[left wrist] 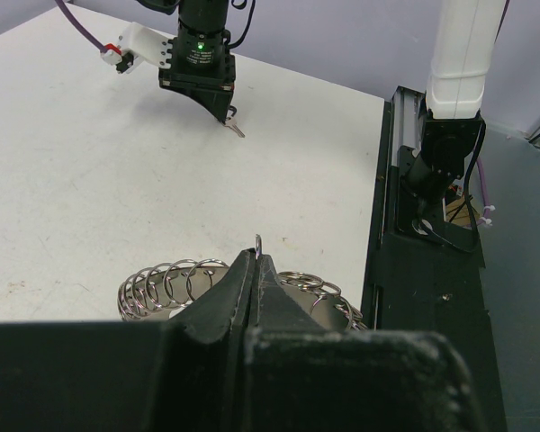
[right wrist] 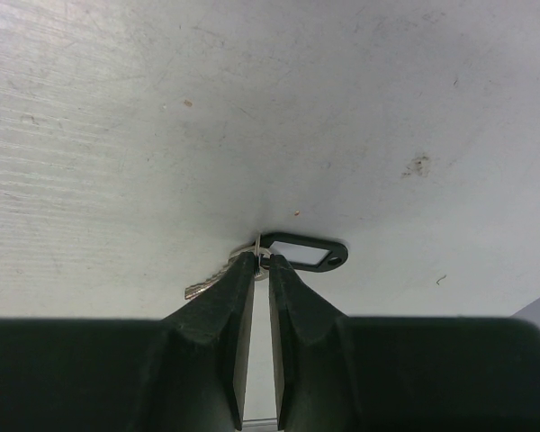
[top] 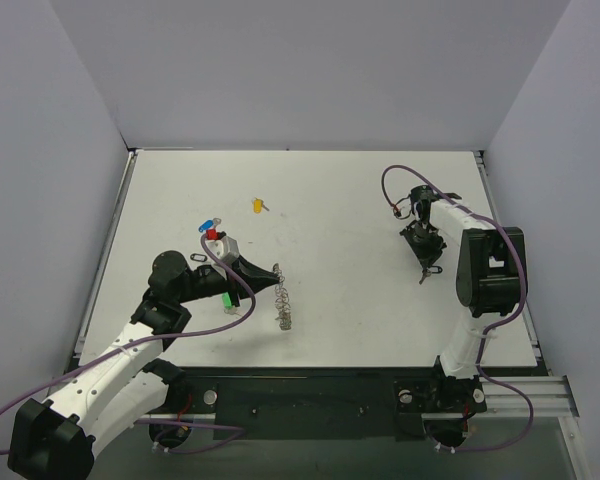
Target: Put the keys on the keyring
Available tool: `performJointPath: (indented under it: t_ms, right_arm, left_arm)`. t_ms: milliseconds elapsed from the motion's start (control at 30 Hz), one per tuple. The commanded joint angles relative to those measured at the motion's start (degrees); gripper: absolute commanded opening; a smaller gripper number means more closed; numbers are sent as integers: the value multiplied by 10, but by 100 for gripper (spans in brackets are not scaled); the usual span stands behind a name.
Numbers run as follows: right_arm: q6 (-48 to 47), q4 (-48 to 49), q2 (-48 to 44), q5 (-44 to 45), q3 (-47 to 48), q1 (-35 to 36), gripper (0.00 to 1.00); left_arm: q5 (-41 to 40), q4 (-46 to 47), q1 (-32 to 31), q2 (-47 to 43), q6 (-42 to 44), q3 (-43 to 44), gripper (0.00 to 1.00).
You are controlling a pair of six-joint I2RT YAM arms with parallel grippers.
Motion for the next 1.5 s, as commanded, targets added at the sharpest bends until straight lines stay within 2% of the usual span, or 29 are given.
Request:
performJointPath:
  t_ms: [0,1467]
  right_arm:
    - [-4,-31,-14,1,6,-3,9]
    - [-2,-32,9,5,24,4,10]
  left_arm:
    - [5,23,5,-3,7,33,0]
    - [7,24,5,0,7,33,0]
